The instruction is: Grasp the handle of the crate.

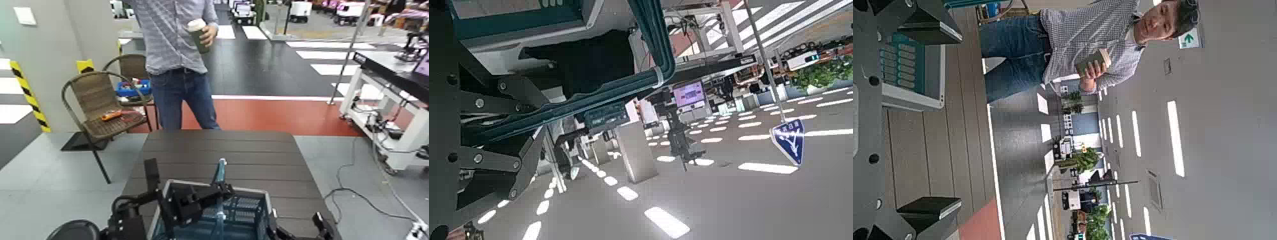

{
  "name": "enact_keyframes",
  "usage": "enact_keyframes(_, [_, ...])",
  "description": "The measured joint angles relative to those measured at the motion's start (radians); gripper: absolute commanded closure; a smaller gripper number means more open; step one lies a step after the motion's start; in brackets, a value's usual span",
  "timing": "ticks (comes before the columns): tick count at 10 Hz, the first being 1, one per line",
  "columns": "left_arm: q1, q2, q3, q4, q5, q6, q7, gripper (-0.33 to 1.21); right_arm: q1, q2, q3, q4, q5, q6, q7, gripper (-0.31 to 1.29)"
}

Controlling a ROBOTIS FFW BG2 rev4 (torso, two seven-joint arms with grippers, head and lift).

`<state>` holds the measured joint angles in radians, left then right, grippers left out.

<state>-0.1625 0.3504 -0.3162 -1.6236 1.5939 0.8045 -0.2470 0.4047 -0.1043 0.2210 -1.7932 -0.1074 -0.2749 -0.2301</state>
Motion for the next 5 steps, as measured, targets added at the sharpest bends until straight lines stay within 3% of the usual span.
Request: enact_keyframes(5, [0.049, 0.004, 0.008, -0.016, 0.116, 0.029, -0.023, 1.2, -0.001, -0.001, 0.001, 0.0, 0.006, 0.006, 0.0, 0.15])
